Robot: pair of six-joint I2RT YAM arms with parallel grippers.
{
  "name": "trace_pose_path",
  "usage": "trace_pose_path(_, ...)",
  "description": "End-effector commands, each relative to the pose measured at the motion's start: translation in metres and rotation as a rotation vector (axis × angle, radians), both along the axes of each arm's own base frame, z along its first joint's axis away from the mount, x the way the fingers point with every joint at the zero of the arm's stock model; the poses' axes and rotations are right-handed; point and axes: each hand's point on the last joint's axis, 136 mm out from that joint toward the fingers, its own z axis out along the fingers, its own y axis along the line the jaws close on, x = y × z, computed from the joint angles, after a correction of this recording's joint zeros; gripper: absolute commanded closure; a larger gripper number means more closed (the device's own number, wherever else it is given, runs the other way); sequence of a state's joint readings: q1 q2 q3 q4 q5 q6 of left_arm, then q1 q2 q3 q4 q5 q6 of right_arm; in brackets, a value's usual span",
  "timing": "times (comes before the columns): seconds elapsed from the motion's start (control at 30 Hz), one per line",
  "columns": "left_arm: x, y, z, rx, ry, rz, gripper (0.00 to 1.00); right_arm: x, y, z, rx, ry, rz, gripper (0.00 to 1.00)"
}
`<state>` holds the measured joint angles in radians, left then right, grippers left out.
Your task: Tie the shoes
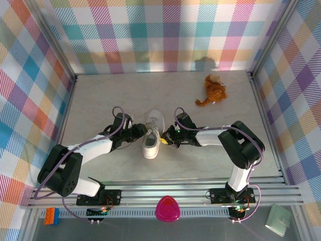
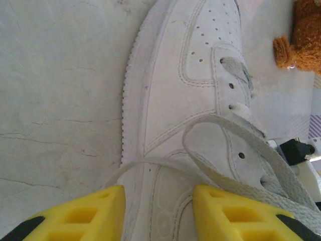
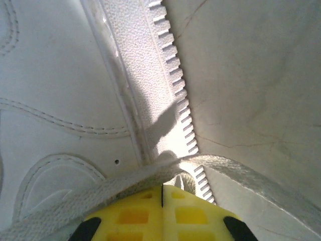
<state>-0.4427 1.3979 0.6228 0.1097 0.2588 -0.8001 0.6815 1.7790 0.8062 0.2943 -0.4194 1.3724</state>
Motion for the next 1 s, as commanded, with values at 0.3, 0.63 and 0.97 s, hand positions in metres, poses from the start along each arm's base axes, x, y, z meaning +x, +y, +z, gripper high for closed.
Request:
trace_pose_path(0.3,-0.007,0.014,0.046,0.133,-0.073,-0.099,0.55,0.007,-0.036,0.049,-0.193,-0.32,0.036,1.0)
trace_pose_path(0.63,0.005,0.027,0.05,0.012,-0.026,-0.089,0.52,-0.01,-0.051,0.063,-0.48,-0.671,0.507,0.88)
trace_pose_path(0.97,0.025,0.015,0.041,-0.191,0.076,-0.044,0.6,-0.02,-0.053,0.063,-0.504,-0.757,0.654,0.86)
